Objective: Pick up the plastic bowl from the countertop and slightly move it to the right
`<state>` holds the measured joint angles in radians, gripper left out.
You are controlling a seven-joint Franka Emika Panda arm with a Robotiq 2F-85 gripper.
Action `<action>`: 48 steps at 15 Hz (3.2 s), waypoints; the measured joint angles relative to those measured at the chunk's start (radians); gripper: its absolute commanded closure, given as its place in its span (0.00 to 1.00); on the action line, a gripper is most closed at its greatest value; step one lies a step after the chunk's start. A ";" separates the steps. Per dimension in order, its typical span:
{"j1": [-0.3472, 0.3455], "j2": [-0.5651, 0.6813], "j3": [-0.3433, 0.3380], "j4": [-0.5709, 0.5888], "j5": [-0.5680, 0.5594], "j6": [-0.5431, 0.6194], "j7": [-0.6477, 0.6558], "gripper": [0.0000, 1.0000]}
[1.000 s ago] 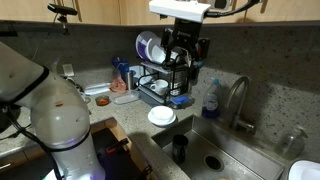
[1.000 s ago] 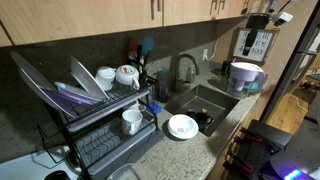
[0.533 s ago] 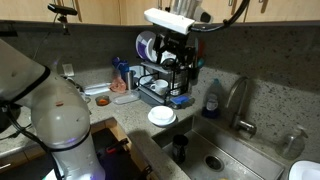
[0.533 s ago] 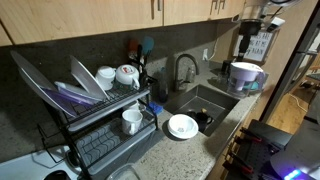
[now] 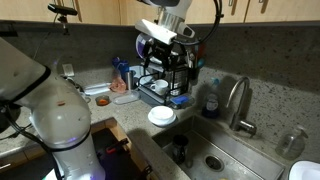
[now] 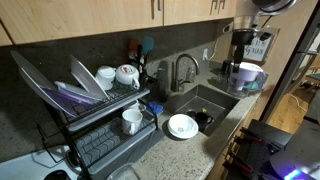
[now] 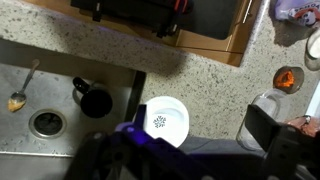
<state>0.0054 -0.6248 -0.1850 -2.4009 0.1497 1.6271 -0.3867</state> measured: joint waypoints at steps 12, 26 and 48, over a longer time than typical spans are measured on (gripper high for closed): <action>0.009 0.021 0.040 -0.019 0.015 -0.001 0.039 0.00; 0.066 0.027 0.219 -0.097 0.185 0.067 0.289 0.00; 0.252 0.256 0.500 -0.173 0.294 0.755 0.714 0.00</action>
<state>0.2573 -0.3683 0.3154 -2.5738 0.4432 2.3818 0.3277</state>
